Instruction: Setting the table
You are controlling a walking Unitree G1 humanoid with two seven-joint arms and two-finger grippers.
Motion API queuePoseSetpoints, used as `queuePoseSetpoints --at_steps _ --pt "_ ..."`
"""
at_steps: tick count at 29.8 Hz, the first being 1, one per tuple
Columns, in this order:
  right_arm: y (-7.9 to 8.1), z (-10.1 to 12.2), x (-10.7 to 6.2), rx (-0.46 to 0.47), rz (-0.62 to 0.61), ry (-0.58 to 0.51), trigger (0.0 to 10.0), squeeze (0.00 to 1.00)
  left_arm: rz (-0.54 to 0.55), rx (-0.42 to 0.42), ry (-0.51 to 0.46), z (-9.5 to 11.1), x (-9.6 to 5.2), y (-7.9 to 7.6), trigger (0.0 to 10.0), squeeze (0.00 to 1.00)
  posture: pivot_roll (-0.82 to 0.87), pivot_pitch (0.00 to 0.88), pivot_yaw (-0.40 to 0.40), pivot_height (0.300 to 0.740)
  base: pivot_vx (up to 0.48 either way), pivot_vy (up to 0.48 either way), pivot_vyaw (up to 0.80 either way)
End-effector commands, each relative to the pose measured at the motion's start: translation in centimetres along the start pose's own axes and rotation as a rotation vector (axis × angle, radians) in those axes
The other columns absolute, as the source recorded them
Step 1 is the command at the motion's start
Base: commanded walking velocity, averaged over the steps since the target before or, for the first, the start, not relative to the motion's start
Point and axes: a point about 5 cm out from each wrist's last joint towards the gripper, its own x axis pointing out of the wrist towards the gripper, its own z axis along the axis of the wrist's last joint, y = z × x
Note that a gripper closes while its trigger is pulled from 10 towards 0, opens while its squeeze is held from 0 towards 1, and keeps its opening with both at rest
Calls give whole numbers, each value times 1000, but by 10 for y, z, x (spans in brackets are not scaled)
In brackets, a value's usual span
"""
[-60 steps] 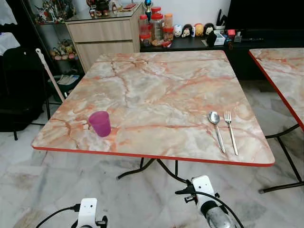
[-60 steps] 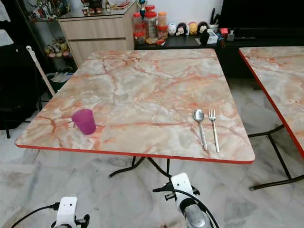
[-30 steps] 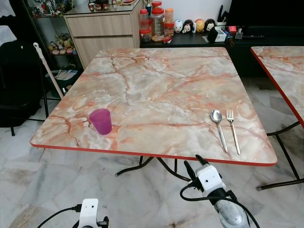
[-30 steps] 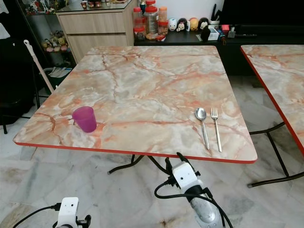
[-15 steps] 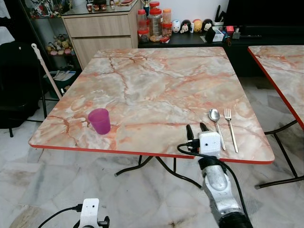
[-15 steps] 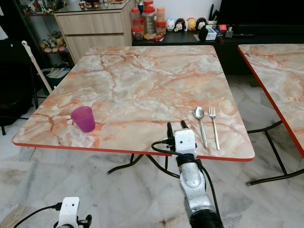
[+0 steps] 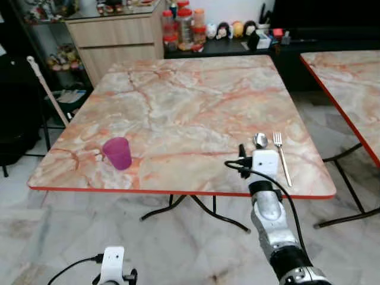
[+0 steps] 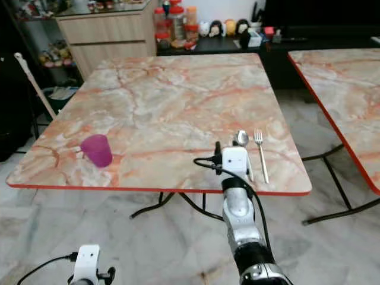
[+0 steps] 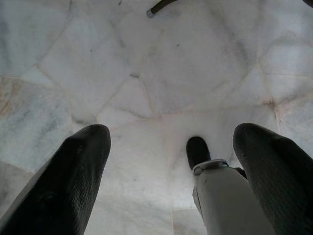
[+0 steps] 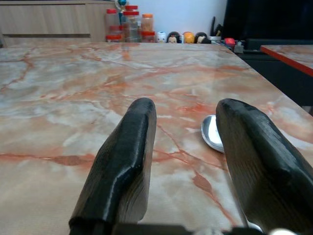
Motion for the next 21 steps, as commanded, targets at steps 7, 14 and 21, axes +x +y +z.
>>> queuePoseSetpoints --at_steps 7,14,21 --pt "16 8 6 39 38 -18 10000 0 16 -4 9 -2 0 4 10000 0 -17 0 67 736 0 0 -62" --pt "19 10 6 50 52 -46 10000 0 19 -2 10 -2 -1 4 10000 0 -18 0 70 736 0 0 -592" --pt "24 10 5 62 72 -48 10000 0 21 0 10 -2 0 4 10000 0 -16 0 69 736 192 0 0"
